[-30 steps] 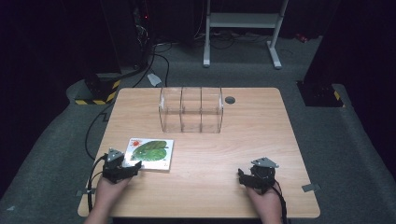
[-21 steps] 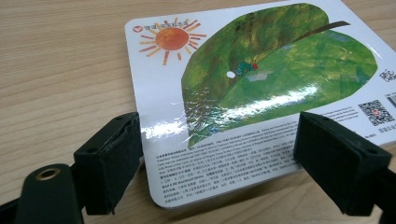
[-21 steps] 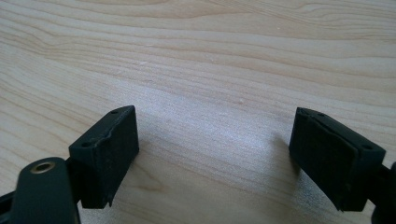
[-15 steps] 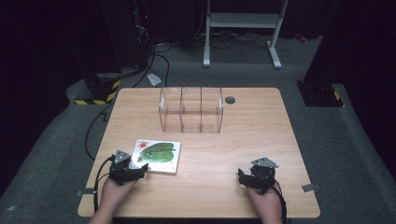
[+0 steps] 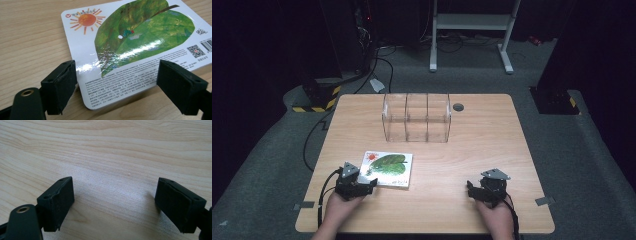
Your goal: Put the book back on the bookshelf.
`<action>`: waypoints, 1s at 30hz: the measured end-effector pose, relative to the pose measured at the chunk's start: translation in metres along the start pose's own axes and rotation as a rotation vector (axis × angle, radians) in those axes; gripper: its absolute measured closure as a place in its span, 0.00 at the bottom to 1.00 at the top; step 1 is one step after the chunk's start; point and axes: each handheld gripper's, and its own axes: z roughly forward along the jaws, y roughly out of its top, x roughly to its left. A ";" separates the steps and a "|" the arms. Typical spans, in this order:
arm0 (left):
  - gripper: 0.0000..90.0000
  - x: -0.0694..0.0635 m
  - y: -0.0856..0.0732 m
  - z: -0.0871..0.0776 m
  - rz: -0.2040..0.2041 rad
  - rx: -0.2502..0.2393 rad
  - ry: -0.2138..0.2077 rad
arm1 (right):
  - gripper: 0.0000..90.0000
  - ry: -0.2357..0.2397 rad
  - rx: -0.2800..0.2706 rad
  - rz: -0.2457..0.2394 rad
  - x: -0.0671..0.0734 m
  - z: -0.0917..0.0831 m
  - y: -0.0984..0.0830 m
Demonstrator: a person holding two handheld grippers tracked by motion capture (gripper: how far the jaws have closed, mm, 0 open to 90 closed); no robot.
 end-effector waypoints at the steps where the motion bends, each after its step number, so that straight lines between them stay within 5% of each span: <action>1: 0.19 -0.001 0.000 0.000 0.008 0.001 0.000 | 0.17 0.001 0.000 0.000 0.000 0.000 0.000; 4: 0.19 -0.007 0.001 0.001 0.020 0.006 -0.016 | 0.17 0.000 0.000 0.000 0.000 0.000 0.000; 9: 0.20 -0.025 0.001 0.005 0.123 0.029 -0.008 | 0.17 0.000 0.000 0.000 0.000 0.000 0.000; 14: 0.20 -0.032 0.002 0.007 0.133 0.031 -0.026 | 0.17 0.000 -0.001 -0.003 0.000 0.000 0.000; 22: 0.22 -0.026 0.004 0.002 0.100 0.009 -0.037 | 0.17 0.002 -0.001 -0.005 -0.001 0.000 0.000; 30: 0.24 -0.010 0.006 0.002 -0.017 -0.035 -0.031 | 0.16 0.016 0.003 -0.013 -0.001 -0.001 0.000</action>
